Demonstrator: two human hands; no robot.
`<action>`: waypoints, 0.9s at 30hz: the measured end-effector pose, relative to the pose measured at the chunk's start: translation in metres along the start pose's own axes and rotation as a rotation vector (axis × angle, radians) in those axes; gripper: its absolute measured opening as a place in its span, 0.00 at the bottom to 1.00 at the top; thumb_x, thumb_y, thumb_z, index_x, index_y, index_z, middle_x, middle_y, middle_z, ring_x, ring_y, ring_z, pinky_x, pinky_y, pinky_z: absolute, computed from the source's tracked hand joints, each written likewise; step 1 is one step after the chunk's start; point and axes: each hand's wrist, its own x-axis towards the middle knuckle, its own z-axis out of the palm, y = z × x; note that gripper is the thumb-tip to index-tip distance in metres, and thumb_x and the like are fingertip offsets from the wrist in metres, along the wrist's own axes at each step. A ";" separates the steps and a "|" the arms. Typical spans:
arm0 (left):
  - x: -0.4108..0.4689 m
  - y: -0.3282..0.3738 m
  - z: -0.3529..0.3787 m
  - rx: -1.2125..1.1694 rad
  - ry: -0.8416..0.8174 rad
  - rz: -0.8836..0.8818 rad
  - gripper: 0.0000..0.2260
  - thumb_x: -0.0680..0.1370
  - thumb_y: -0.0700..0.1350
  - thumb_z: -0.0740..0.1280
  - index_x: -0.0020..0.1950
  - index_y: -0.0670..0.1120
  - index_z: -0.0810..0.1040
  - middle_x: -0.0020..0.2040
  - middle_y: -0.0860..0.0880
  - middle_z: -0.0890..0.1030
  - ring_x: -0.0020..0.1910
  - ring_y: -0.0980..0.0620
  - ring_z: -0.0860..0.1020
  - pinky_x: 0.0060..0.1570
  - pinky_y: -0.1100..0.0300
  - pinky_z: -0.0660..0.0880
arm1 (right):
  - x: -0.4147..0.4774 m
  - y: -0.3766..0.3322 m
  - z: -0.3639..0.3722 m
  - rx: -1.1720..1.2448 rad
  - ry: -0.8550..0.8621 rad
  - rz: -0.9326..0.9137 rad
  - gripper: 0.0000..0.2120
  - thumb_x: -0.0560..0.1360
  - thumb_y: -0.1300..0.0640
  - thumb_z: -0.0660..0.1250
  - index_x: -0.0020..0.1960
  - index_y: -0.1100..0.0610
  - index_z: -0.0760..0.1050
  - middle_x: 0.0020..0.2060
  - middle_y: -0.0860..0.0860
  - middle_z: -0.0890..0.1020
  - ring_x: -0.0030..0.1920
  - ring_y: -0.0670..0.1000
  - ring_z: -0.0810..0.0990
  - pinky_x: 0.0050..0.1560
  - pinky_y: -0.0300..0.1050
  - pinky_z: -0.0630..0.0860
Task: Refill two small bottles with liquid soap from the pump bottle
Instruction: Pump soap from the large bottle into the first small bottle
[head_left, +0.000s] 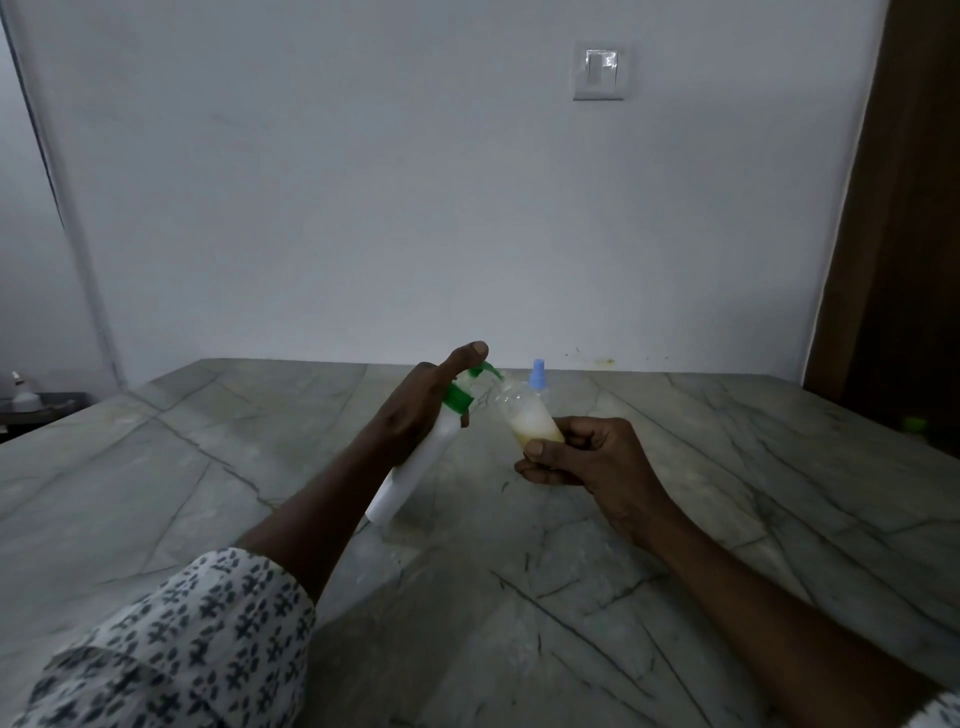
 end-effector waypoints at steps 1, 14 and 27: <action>0.000 0.000 0.000 -0.012 0.002 -0.006 0.34 0.70 0.71 0.61 0.40 0.38 0.83 0.32 0.42 0.80 0.28 0.52 0.77 0.41 0.56 0.72 | 0.000 0.000 0.000 -0.001 0.002 0.002 0.21 0.65 0.62 0.75 0.57 0.68 0.79 0.44 0.61 0.86 0.44 0.62 0.86 0.48 0.50 0.84; 0.002 -0.002 0.001 -0.023 -0.009 0.006 0.35 0.68 0.70 0.61 0.43 0.38 0.83 0.31 0.44 0.80 0.27 0.53 0.77 0.40 0.57 0.72 | 0.002 0.003 -0.002 0.005 0.001 0.014 0.18 0.69 0.69 0.73 0.58 0.69 0.78 0.46 0.62 0.86 0.44 0.62 0.86 0.48 0.50 0.84; 0.004 -0.004 0.002 -0.014 0.035 0.056 0.22 0.81 0.55 0.59 0.35 0.42 0.79 0.31 0.42 0.80 0.25 0.53 0.75 0.33 0.60 0.71 | 0.000 0.004 -0.002 -0.037 -0.005 0.010 0.18 0.69 0.70 0.73 0.59 0.70 0.78 0.47 0.62 0.86 0.44 0.62 0.86 0.48 0.50 0.84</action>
